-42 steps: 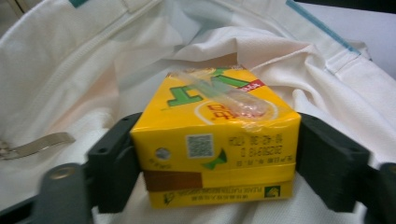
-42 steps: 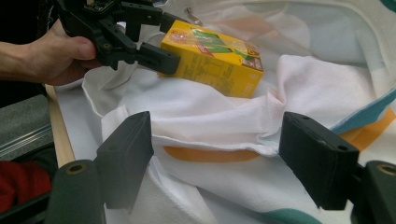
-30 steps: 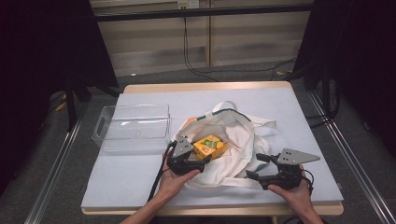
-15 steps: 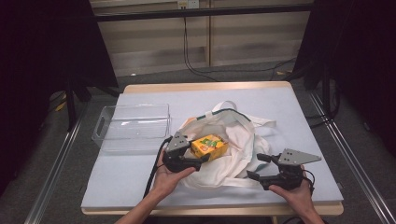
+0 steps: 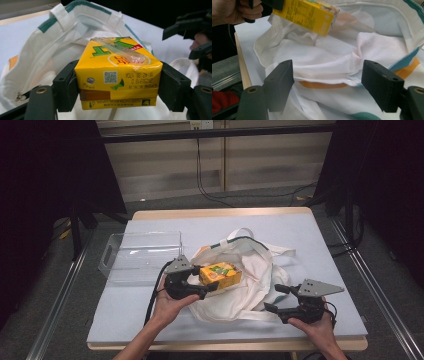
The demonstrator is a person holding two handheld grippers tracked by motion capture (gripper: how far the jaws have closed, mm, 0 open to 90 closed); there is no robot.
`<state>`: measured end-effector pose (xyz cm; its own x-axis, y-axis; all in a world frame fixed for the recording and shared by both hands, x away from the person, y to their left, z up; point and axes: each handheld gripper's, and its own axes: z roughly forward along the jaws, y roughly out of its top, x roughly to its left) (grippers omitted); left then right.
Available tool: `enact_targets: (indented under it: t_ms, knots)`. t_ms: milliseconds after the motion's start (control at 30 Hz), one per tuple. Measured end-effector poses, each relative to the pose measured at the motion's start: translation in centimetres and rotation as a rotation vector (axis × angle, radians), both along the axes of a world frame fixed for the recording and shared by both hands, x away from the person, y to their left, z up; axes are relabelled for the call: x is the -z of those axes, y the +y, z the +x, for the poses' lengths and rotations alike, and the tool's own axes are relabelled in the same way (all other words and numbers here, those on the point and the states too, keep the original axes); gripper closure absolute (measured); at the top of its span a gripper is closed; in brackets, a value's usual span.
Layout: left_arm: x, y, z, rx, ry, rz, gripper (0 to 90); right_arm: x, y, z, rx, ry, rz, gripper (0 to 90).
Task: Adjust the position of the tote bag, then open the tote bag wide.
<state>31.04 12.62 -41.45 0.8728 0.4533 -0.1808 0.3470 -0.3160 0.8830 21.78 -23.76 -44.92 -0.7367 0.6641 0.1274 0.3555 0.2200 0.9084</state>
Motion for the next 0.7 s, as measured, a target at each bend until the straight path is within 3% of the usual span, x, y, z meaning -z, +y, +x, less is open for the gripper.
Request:
enact_targets:
  t_ms: [33, 100, 267, 500, 700]
  knots:
    - [-0.2, 0.2, 0.1, 0.001, -0.003, 0.011, 27.2, 0.0, 0.0, 0.0, 0.000, -0.003, -0.001, 25.8]
    - [-0.3, 0.5, 0.1, 0.014, 0.010, -0.008, 27.2, 0.0, -0.1, 0.0, 0.001, -0.005, 0.001, 25.7]
    - [-1.1, 1.1, 0.4, 0.058, -0.007, 0.022, 27.3, 0.0, -0.1, 0.0, 0.002, -0.005, 0.000, 25.8]
    - [-1.4, 2.1, 0.7, 0.082, 0.007, 0.025, 27.3, -0.1, -0.2, 0.0, 0.004, -0.005, 0.006, 25.8]
    - [-2.9, 3.4, 0.8, 0.096, 0.013, 0.031, 27.3, -0.1, -0.2, 0.1, 0.006, -0.008, 0.005, 25.7]
